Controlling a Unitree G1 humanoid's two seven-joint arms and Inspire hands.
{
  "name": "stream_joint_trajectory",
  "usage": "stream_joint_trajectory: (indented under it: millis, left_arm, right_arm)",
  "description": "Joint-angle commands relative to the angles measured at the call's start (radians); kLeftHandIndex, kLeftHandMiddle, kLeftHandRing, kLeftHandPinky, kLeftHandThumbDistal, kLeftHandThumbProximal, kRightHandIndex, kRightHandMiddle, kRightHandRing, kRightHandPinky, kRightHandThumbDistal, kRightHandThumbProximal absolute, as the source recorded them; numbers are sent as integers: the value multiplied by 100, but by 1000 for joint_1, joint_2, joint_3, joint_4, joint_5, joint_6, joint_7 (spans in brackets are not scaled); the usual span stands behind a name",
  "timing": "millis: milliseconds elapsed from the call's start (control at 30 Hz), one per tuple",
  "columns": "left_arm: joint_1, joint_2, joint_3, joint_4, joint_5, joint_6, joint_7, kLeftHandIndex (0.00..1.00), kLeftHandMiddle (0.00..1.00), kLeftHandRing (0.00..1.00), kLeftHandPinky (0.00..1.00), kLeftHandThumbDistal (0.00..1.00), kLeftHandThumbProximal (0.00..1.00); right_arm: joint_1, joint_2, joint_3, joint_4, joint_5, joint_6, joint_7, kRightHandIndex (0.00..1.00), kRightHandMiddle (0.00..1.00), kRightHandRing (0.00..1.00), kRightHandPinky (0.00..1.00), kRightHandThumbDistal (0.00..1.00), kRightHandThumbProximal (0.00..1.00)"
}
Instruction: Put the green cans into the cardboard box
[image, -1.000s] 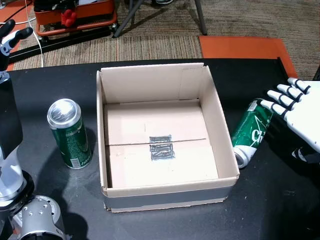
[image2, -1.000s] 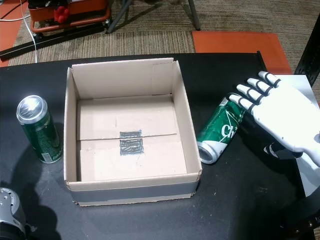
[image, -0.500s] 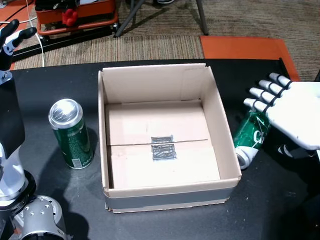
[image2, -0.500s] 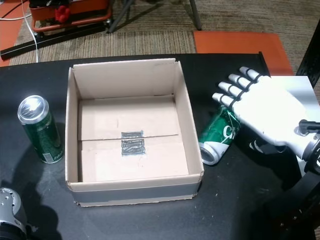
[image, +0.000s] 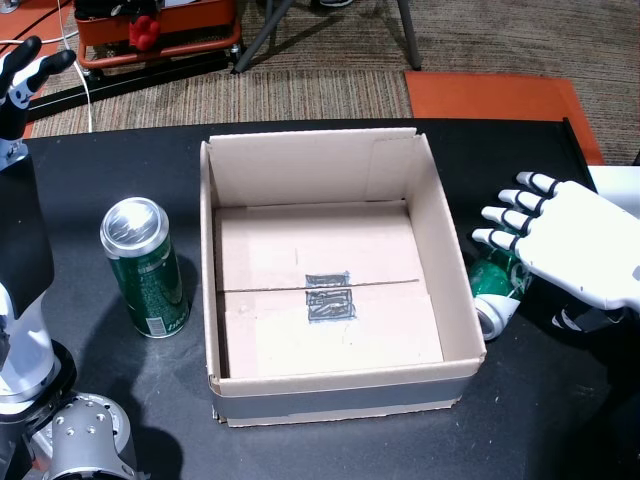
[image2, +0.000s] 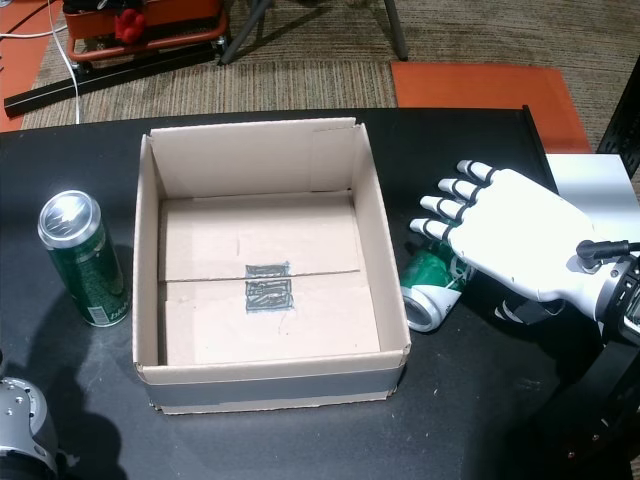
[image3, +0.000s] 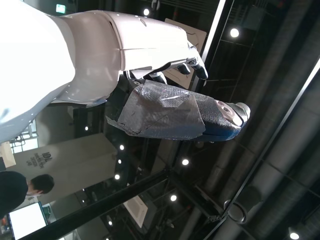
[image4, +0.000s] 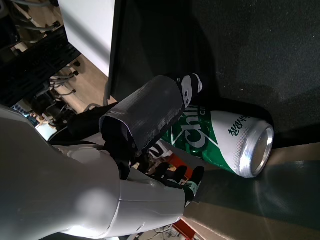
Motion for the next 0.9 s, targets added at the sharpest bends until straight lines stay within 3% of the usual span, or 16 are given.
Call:
stream_joint_trajectory:
  millis: [0, 567, 867]
  left_arm:
    - [17, -42, -2, -14, 8, -8, 6, 70, 79, 97, 94, 62, 77]
    - [67, -69, -38, -97, -3, 5, 4, 72, 80, 97, 92, 63, 76]
    - [82, -75, -53, -107, -15, 13, -24, 72, 81, 97, 93, 62, 76]
  right_arm:
    - [10, 3, 9, 11, 3, -5, -11, 89, 89, 92, 88, 100, 46]
    - [30, 39, -4, 45, 42, -23, 129, 85, 85, 86, 89, 100, 41]
    - [23, 44, -11, 45, 59, -35, 197, 82, 81, 83, 87, 100, 41]
